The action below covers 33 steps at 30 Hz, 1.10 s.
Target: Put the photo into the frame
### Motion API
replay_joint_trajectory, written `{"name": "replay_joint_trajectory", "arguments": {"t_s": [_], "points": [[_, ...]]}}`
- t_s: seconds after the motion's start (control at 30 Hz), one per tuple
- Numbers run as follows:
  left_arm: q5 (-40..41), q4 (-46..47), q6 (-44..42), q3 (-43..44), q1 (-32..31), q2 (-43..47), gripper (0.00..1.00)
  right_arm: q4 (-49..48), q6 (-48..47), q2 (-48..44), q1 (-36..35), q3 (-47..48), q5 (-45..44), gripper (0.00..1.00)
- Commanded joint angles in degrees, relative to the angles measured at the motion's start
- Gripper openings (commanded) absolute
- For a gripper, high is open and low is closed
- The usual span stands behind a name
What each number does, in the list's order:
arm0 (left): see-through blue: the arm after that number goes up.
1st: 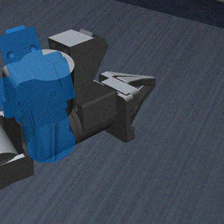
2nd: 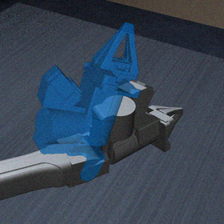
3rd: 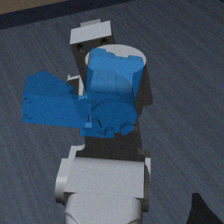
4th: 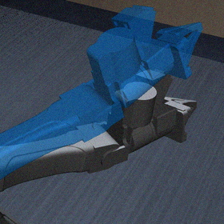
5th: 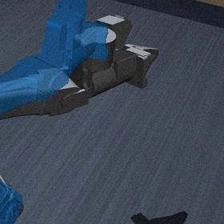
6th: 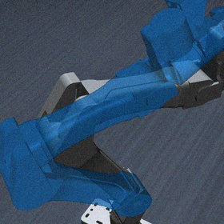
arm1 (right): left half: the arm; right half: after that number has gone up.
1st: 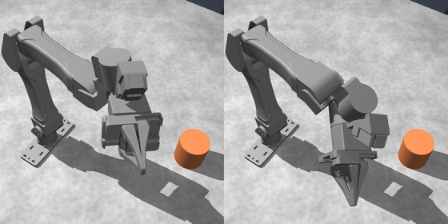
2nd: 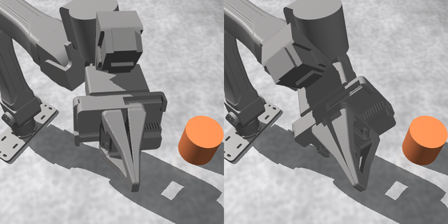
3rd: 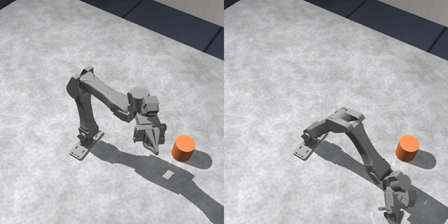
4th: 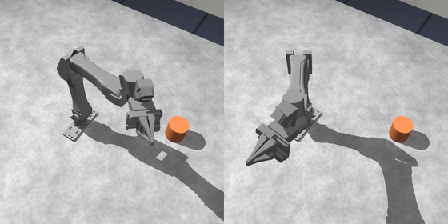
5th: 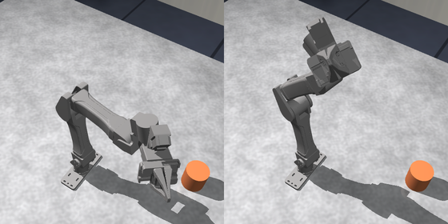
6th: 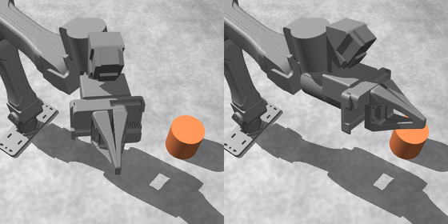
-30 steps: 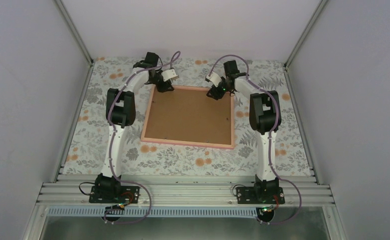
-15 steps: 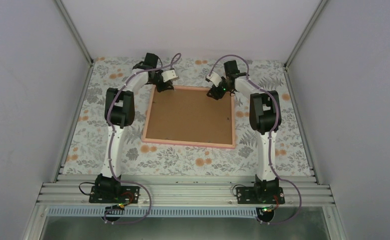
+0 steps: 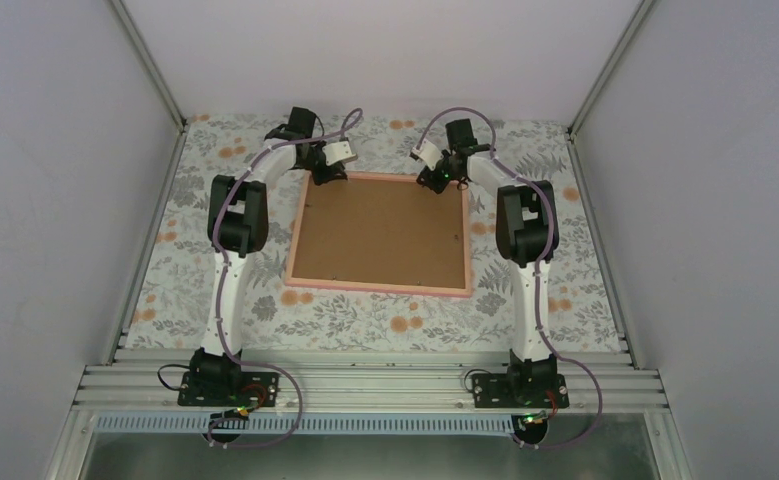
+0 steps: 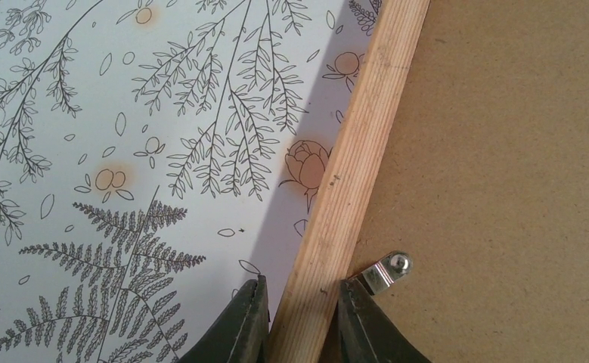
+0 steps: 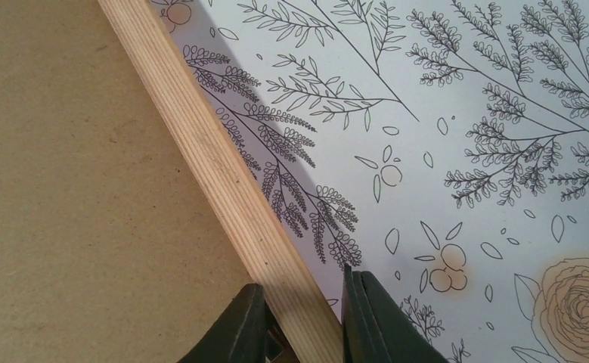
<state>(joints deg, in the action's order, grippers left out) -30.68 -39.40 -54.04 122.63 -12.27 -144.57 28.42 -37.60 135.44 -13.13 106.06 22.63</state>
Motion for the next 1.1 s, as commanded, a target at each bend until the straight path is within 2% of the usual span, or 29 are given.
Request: {"name": "replay_joint_trajectory", "arguments": {"t_s": [0.0, 0.3, 0.4, 0.57, 0.8, 1.07], "points": [[1.8, -4.1, 1.7, -2.6, -0.6, -1.2, 0.19, 3.6, 4.9, 3.9, -0.9, 1.3, -1.3, 0.20], [0.8, -4.1, 2.8, -2.4, 0.0, -0.7, 0.19, 4.8, 5.8, 3.4, -0.9, 1.3, 0.5, 0.14], [-2.0, -4.6, 4.0, -0.5, 1.0, 0.2, 0.28, 4.9, 5.9, 2.1, -0.9, 1.4, 1.9, 0.15], [-3.1, -3.7, -3.1, -4.2, 1.3, 3.3, 0.34, 5.1, 4.5, 1.8, -0.9, 1.6, 3.8, 0.14], [-3.6, -6.5, -14.7, -2.4, 1.5, 1.3, 0.41, 5.8, 1.7, 2.6, -0.9, 0.5, 3.6, 0.13], [-2.6, -13.1, -20.5, 10.1, 0.9, -7.0, 0.44, 5.9, 1.3, 3.0, -0.9, 0.9, 3.6, 0.13]]}}
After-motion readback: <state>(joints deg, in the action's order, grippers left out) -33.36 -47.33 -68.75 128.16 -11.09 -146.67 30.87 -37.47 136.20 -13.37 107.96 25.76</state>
